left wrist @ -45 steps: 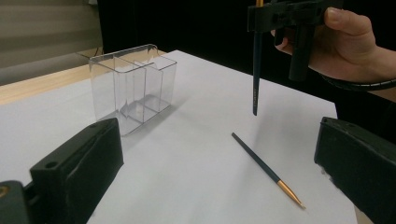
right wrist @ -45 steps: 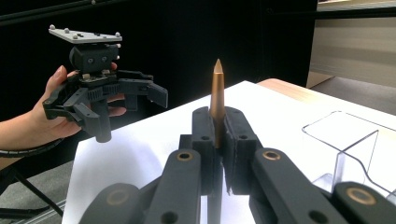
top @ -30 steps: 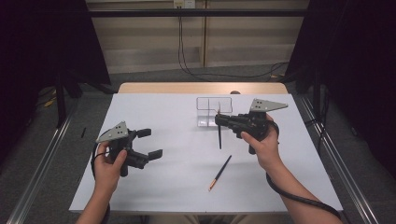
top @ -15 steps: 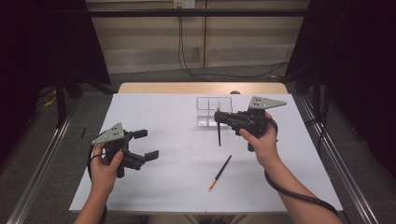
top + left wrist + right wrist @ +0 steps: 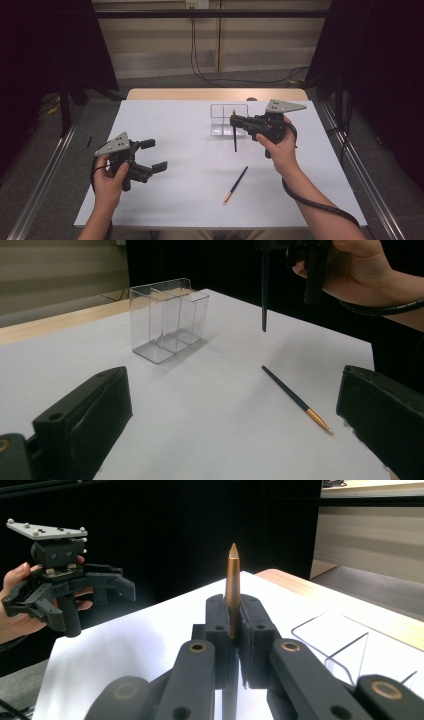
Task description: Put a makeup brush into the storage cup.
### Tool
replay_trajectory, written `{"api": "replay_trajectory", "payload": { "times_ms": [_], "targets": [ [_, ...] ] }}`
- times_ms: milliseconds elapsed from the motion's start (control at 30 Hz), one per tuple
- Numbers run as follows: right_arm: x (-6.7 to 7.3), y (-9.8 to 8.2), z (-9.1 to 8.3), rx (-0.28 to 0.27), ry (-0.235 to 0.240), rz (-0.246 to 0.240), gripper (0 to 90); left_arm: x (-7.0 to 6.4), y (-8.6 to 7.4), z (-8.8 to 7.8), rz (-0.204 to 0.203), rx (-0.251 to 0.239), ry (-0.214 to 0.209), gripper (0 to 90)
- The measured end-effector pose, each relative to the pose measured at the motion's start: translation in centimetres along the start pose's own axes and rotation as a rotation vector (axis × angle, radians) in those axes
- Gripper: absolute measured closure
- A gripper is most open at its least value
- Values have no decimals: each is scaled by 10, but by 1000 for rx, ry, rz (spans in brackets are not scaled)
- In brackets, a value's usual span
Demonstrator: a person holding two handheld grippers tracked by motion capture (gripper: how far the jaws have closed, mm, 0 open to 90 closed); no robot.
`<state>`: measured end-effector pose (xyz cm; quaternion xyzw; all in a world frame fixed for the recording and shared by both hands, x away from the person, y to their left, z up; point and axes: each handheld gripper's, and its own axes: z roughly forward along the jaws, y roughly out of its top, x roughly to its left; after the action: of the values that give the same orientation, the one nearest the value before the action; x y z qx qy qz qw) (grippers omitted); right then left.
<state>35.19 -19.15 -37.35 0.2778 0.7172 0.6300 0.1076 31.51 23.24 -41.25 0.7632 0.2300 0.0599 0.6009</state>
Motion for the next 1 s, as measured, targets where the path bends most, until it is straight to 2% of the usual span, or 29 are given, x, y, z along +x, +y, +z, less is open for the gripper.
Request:
{"api": "replay_trajectory", "payload": {
  "times_ms": [500,1000],
  "targets": [
    [-14,14,0,-37,-41,12,839,1,-1,1,-2,-4,-4,12],
    [-34,23,-2,-61,-99,19,840,1,-2,0,0,-10,-3,12]
  ]
}}
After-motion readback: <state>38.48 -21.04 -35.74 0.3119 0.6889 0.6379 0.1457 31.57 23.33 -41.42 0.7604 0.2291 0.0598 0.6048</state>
